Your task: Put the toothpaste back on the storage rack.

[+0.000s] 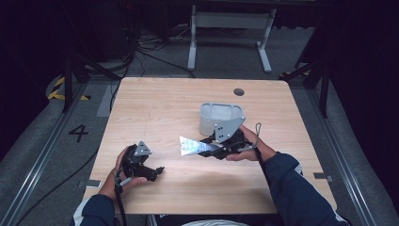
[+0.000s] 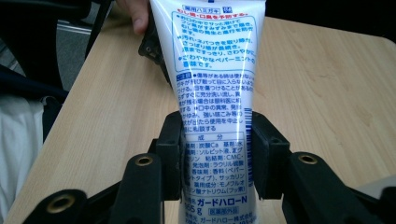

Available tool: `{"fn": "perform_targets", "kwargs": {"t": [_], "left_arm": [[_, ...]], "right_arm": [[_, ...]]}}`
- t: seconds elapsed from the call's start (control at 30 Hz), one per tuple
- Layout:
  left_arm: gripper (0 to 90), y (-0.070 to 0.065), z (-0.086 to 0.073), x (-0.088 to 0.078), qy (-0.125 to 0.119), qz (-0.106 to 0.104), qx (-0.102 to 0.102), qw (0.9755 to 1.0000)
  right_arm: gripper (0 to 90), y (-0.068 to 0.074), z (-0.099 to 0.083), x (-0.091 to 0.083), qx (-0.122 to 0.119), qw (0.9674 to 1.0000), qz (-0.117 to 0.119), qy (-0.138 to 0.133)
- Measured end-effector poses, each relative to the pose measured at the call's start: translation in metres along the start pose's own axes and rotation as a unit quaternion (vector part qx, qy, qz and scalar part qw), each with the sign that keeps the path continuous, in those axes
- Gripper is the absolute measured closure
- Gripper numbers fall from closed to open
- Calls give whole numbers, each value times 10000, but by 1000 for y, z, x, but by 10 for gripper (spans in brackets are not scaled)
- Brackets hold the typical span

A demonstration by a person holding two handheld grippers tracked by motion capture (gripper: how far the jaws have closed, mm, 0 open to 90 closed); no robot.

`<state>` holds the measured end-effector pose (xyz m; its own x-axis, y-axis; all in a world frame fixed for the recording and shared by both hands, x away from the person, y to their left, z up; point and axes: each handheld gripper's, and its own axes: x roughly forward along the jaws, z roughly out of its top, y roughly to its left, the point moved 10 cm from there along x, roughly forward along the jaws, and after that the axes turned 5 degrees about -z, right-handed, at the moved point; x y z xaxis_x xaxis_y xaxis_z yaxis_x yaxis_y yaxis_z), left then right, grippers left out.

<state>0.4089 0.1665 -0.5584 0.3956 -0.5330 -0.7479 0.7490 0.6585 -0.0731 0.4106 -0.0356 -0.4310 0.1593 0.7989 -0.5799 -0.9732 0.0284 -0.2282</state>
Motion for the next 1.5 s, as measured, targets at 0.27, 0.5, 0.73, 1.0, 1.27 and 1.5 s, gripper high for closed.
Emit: {"fn": "perform_targets", "kwargs": {"t": [0.27, 0.5, 0.73, 1.0, 1.27, 1.5], "left_arm": [[6, 0, 0, 0, -1, 0, -2, 10000], [6, 0, 0, 0, -1, 0, -2, 10000], [6, 0, 0, 0, -2, -1, -4, 10000], [6, 0, 0, 0, -2, 1, -3, 10000], [6, 0, 0, 0, -1, 0, -2, 10000], [6, 0, 0, 0, -1, 0, -2, 10000]], "right_arm": [[623, -20, 4, -23, 212, 9982, -462, -318], [622, -43, 7, -39, 559, 9920, -955, -606], [622, -62, 5, -46, 807, 9864, -1242, -712], [622, -79, 9, -53, 949, 9813, -1446, -844], [622, -91, 16, -54, 947, 9793, -1574, -851], [629, -106, 21, -57, 1041, 9733, -1791, -990]]}}
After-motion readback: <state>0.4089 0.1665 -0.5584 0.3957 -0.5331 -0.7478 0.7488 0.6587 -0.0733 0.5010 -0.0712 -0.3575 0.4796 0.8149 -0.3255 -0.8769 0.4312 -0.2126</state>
